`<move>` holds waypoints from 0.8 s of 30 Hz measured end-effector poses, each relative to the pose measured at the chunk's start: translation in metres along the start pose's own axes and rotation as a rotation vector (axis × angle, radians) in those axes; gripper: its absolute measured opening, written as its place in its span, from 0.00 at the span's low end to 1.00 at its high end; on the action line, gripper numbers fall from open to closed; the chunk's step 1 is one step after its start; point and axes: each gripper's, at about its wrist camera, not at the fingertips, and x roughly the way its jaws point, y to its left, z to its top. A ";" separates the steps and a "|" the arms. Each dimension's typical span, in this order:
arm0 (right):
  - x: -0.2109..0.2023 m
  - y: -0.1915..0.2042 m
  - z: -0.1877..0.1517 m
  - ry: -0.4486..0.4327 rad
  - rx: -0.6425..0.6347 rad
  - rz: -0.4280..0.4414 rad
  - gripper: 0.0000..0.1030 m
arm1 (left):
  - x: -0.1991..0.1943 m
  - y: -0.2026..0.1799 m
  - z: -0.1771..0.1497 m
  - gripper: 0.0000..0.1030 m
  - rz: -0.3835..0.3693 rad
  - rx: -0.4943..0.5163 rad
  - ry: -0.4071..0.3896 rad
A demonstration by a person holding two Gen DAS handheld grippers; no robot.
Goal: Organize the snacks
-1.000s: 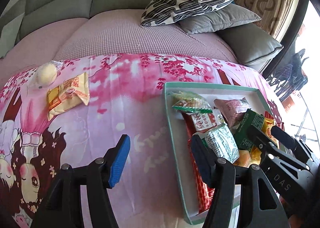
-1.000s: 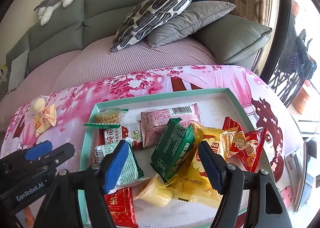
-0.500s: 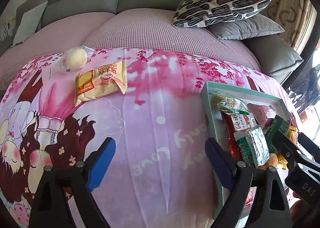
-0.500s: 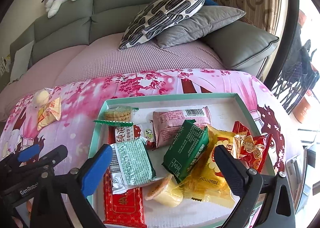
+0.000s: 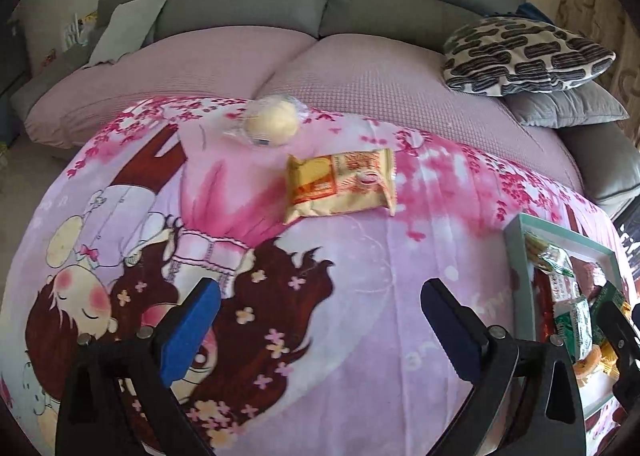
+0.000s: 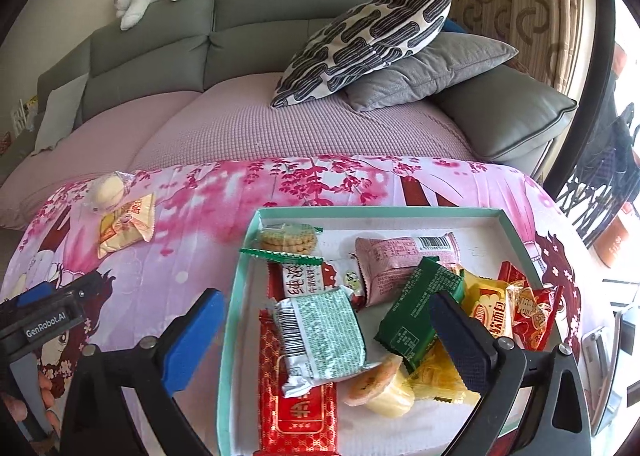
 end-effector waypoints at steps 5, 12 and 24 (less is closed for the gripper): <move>-0.003 0.029 0.005 -0.019 -0.041 0.049 1.00 | -0.001 0.038 0.006 0.97 0.074 -0.059 -0.009; 0.002 0.079 0.014 -0.025 -0.094 0.148 1.00 | -0.001 0.075 0.015 0.97 0.105 -0.127 -0.006; 0.062 0.155 0.035 0.017 -0.142 0.203 1.00 | 0.030 0.100 0.049 0.97 0.105 -0.105 -0.001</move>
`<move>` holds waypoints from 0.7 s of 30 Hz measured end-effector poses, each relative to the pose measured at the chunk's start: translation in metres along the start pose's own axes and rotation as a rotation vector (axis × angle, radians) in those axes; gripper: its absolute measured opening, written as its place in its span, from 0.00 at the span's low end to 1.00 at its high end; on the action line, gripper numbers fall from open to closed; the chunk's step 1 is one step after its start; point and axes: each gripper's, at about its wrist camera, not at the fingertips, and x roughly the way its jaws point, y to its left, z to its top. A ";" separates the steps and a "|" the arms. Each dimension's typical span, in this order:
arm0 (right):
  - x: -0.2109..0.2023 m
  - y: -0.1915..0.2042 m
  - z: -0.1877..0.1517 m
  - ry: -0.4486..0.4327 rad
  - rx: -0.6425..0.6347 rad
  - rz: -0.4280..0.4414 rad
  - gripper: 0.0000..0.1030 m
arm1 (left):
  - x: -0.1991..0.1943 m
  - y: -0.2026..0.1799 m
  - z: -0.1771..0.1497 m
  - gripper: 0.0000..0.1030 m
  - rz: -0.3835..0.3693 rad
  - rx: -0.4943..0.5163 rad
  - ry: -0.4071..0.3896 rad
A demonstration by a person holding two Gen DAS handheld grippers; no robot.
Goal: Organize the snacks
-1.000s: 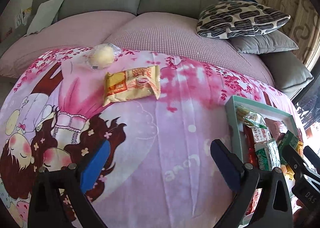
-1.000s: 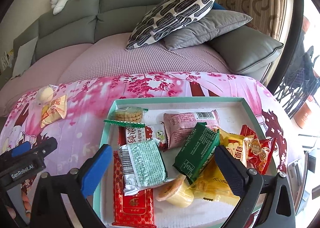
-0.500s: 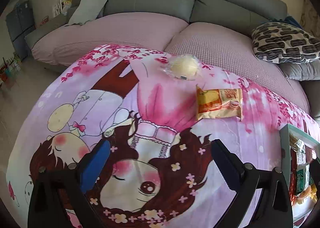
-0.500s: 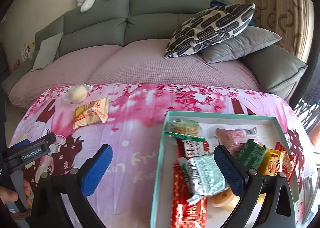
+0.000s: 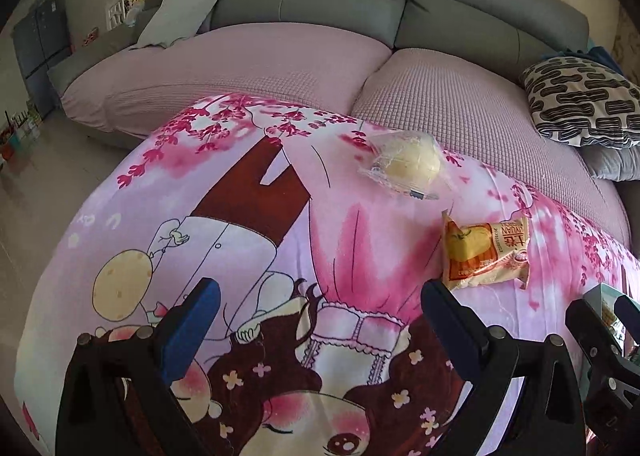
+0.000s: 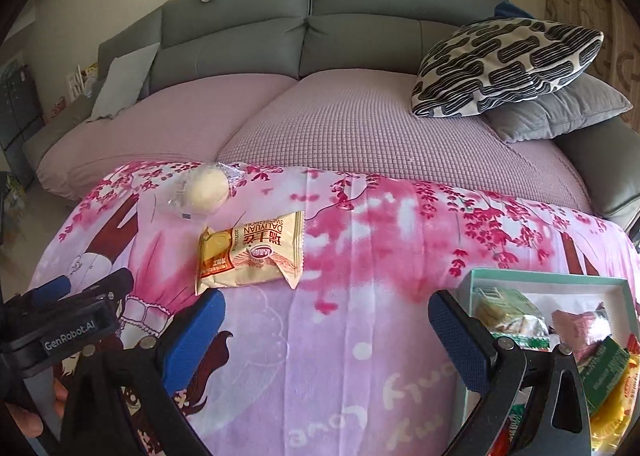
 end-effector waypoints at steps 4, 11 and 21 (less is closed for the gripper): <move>0.018 0.011 0.008 0.009 -0.012 0.010 1.00 | 0.014 0.005 0.013 0.97 -0.008 0.004 0.007; 0.045 0.027 0.020 0.015 -0.023 0.015 1.00 | 0.034 0.008 0.040 0.97 -0.013 0.005 0.005; 0.075 0.051 0.032 0.017 -0.056 0.049 1.00 | 0.052 0.008 0.069 0.97 -0.035 0.001 -0.036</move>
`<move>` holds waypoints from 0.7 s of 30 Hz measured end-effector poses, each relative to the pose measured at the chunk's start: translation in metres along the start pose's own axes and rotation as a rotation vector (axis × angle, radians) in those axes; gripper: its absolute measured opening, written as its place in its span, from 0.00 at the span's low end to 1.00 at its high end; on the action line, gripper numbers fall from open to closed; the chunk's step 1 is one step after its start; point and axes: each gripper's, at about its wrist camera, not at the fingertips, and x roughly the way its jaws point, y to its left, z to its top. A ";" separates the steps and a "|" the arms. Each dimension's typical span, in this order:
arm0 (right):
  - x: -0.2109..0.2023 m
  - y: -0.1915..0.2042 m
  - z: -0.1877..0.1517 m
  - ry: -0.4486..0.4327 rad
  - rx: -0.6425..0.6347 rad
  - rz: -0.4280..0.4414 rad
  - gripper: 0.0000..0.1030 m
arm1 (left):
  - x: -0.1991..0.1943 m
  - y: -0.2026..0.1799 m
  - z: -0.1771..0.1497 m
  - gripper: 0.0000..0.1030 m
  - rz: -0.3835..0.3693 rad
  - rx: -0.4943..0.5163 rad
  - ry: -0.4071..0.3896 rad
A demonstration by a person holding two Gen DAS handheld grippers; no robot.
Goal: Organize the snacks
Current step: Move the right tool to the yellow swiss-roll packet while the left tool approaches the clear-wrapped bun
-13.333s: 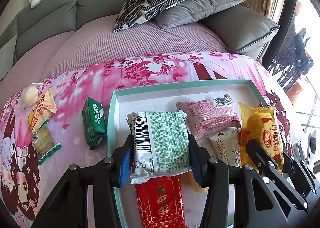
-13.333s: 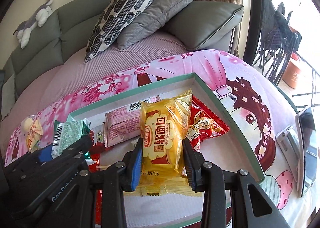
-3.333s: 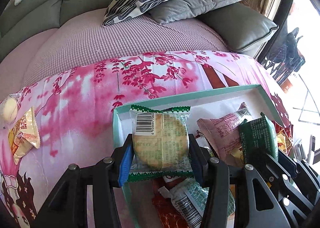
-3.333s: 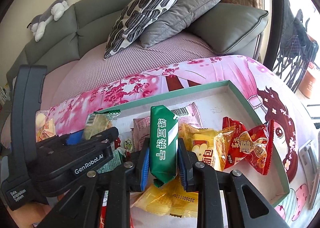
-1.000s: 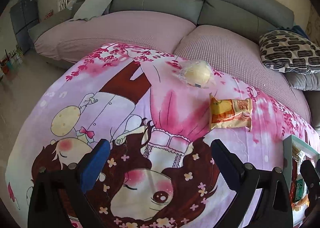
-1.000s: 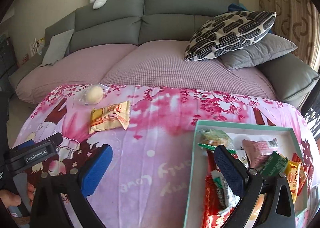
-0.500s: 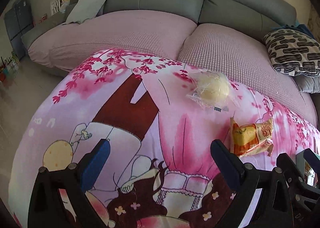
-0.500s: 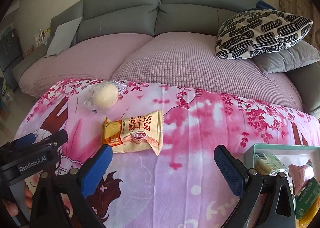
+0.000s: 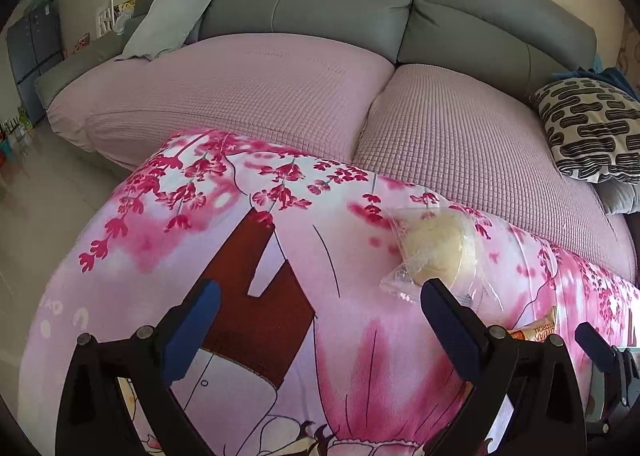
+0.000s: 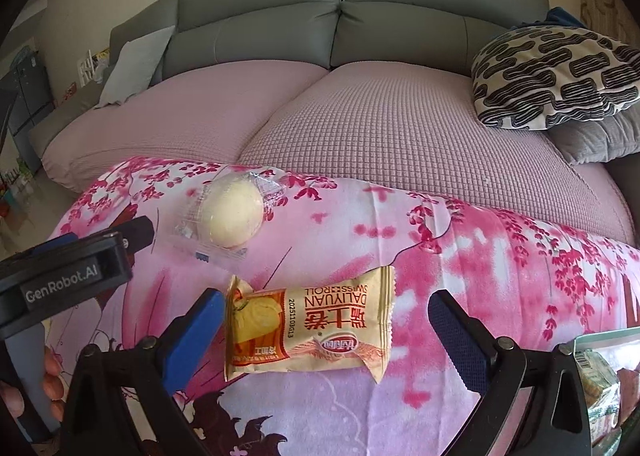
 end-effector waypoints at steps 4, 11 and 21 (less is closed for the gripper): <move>0.007 0.008 -0.004 0.014 -0.034 -0.005 1.00 | 0.006 -0.004 0.000 0.97 -0.006 0.005 0.006; 0.018 0.009 -0.009 0.040 -0.056 -0.011 1.00 | -0.006 -0.006 0.006 0.97 -0.047 -0.021 -0.048; 0.027 -0.038 -0.010 0.065 0.098 -0.048 1.00 | 0.006 -0.050 0.017 0.97 -0.108 0.022 -0.054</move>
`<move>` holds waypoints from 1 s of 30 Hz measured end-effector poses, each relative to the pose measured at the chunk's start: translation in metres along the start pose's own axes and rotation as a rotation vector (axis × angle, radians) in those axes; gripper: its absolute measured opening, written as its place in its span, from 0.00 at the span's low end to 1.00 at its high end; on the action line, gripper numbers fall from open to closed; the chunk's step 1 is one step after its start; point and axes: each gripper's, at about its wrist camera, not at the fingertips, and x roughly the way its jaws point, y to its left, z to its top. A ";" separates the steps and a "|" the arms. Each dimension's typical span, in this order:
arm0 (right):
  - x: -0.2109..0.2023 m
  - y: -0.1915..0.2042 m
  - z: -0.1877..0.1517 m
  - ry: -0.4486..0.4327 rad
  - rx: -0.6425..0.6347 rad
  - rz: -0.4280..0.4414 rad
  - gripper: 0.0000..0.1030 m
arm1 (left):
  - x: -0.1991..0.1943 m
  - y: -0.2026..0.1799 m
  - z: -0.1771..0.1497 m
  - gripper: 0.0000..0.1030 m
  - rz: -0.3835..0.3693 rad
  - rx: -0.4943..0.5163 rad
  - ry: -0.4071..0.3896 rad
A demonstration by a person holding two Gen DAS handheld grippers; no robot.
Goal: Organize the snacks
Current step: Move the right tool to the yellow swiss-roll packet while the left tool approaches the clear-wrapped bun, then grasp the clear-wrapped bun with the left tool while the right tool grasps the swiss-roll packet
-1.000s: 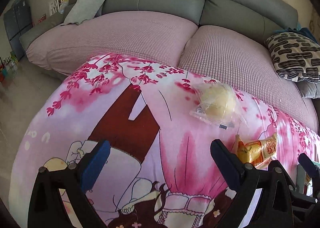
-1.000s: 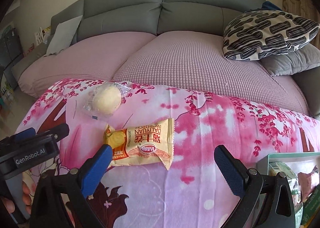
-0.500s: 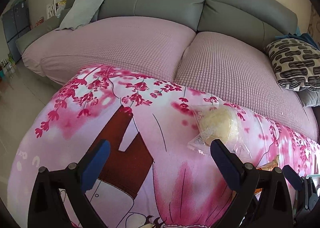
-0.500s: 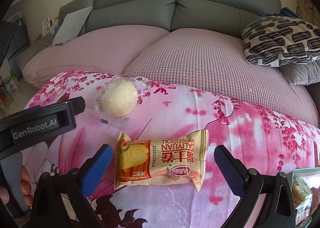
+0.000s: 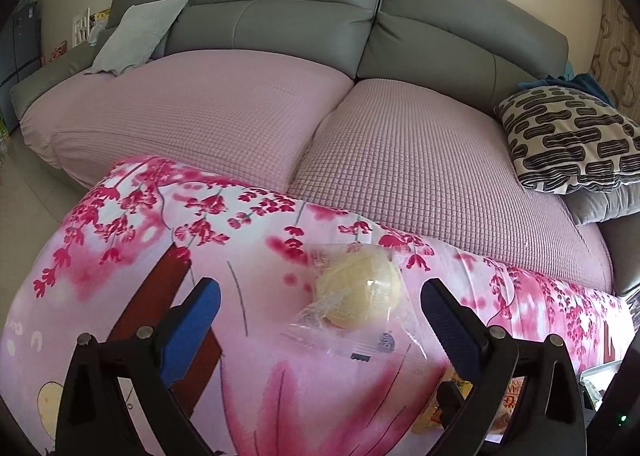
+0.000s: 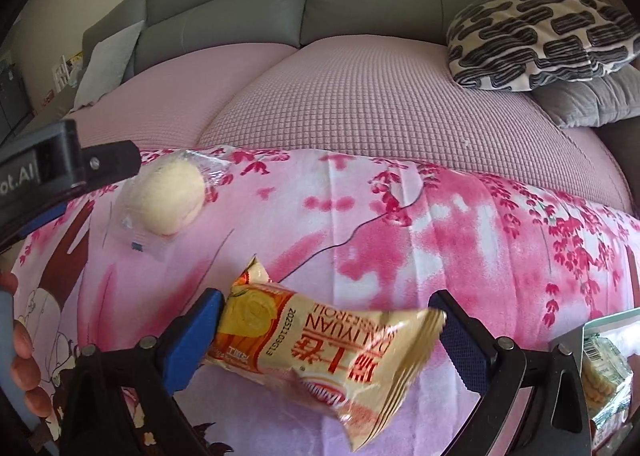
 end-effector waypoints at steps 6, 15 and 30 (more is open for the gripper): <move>0.002 -0.019 0.000 0.020 0.082 0.000 0.87 | 0.020 -0.011 0.001 0.92 -0.003 0.007 0.019; -0.004 -0.014 -0.003 0.031 0.060 0.035 0.56 | 0.030 -0.012 -0.006 0.56 -0.054 -0.017 0.054; -0.006 -0.025 -0.004 0.120 0.094 0.125 0.54 | -0.001 0.003 -0.033 0.53 -0.070 -0.029 0.074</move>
